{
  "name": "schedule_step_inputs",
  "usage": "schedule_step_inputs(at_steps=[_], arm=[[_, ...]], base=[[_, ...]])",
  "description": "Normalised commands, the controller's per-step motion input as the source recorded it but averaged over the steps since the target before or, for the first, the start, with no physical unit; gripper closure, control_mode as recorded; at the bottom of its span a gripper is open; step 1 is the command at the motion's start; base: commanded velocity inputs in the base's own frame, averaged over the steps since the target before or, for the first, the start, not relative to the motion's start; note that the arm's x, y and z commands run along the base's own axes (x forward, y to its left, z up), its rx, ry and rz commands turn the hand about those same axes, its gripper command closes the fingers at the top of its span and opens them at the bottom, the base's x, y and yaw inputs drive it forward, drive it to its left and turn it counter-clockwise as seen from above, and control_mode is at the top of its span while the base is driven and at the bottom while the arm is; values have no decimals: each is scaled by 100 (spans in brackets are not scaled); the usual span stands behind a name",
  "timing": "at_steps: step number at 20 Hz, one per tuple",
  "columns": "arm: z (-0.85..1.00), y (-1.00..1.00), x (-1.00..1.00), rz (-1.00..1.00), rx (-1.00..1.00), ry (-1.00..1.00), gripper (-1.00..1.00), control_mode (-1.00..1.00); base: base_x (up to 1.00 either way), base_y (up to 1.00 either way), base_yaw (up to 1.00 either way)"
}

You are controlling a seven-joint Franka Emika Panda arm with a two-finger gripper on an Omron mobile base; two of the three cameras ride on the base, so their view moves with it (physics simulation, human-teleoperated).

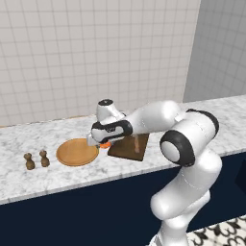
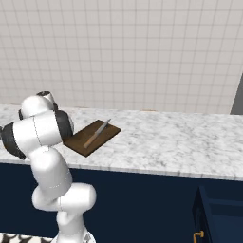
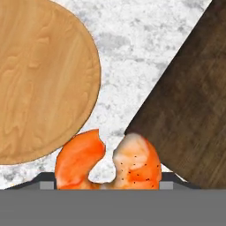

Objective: Pick up the knife from the drawer and place it on the cutting board. Then place the meat from the plate to the cutting board.

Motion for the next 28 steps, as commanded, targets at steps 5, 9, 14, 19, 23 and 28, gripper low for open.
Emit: schedule_step_inputs(at_steps=[5,9,14,19,23,28], arm=[[16,-89,15,-2,0,2,100,-100],[-5,-59,39,0,0,1,100,-100],[-3,-27,49,0,0,0,100,-100],[-2,-14,14,0,0,0,-100,-100],[0,-15,-3,0,0,0,-100,-100],[35,-2,-48,0,0,-3,-100,-100]], base=[[0,0,0],[0,0,0],[0,0,0],[0,0,0],[0,0,0],[0,0,0]])
